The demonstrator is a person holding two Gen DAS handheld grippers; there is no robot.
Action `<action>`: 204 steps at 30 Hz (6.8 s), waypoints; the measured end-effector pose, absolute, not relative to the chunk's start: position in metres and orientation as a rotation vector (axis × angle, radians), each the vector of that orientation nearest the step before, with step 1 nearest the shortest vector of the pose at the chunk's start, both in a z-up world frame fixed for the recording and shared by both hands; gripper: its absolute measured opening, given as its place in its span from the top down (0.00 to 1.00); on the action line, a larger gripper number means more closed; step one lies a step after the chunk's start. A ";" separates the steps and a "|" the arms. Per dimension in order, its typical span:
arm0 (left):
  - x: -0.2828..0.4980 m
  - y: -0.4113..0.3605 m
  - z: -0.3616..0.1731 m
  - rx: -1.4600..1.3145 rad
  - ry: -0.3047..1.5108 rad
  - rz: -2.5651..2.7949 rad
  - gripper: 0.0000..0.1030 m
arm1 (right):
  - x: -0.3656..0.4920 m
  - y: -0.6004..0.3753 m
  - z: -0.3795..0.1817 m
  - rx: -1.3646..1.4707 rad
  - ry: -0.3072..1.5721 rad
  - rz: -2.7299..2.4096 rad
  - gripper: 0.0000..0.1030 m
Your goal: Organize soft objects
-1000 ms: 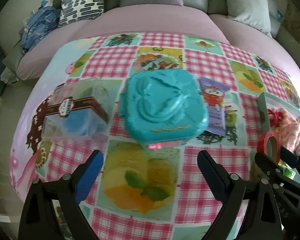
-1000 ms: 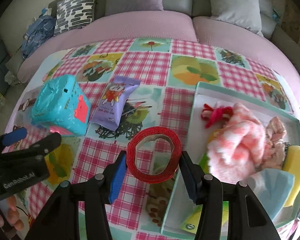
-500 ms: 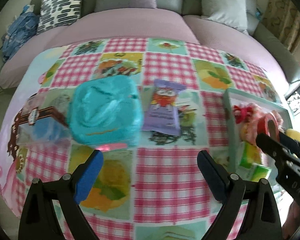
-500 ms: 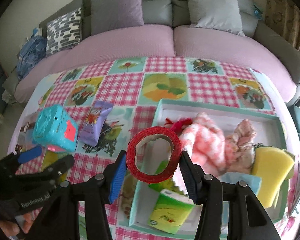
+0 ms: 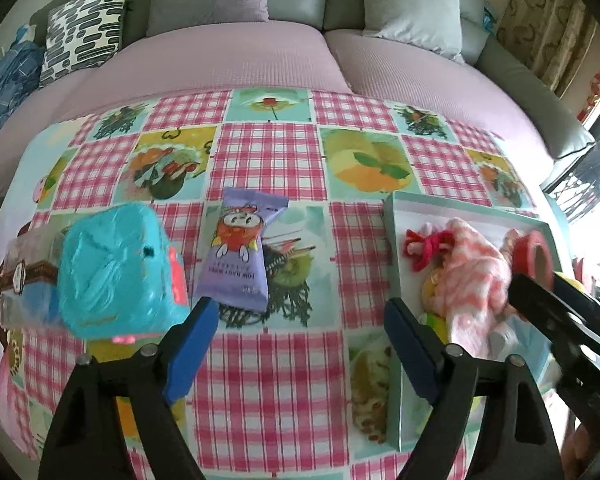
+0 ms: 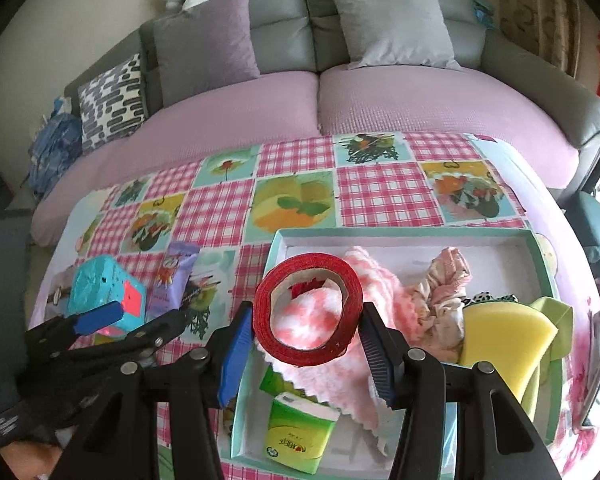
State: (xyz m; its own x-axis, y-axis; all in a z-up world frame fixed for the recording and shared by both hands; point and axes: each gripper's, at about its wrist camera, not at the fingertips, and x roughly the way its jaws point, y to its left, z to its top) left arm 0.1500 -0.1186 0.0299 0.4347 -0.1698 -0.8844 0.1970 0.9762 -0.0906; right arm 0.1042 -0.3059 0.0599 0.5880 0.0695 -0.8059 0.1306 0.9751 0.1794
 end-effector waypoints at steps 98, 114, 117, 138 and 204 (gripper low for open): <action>0.148 -0.226 0.023 0.007 1.096 -0.543 0.69 | 0.089 -0.392 0.033 0.342 0.997 -0.210 0.45; 0.156 -0.177 0.032 0.016 1.066 -0.285 0.46 | 0.086 -0.392 0.041 0.336 0.990 -0.207 0.21; 0.158 -0.169 0.027 0.027 1.070 -0.225 0.19 | 0.087 -0.390 0.040 0.318 0.989 -0.206 0.08; 0.121 -0.107 0.019 0.091 1.060 -0.082 0.12 | 0.075 -0.356 0.043 0.226 1.010 -0.204 0.00; 0.046 -0.037 -0.008 0.164 1.151 0.088 0.13 | 0.001 -0.283 0.007 0.120 1.075 -0.155 0.00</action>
State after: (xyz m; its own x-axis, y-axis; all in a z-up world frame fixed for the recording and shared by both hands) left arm 0.0459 -0.0372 -0.0082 0.4063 0.1534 -0.9008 0.0145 0.9846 0.1742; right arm 0.0007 -0.2829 0.0066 0.4664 -0.0674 -0.8820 0.1837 0.9827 0.0220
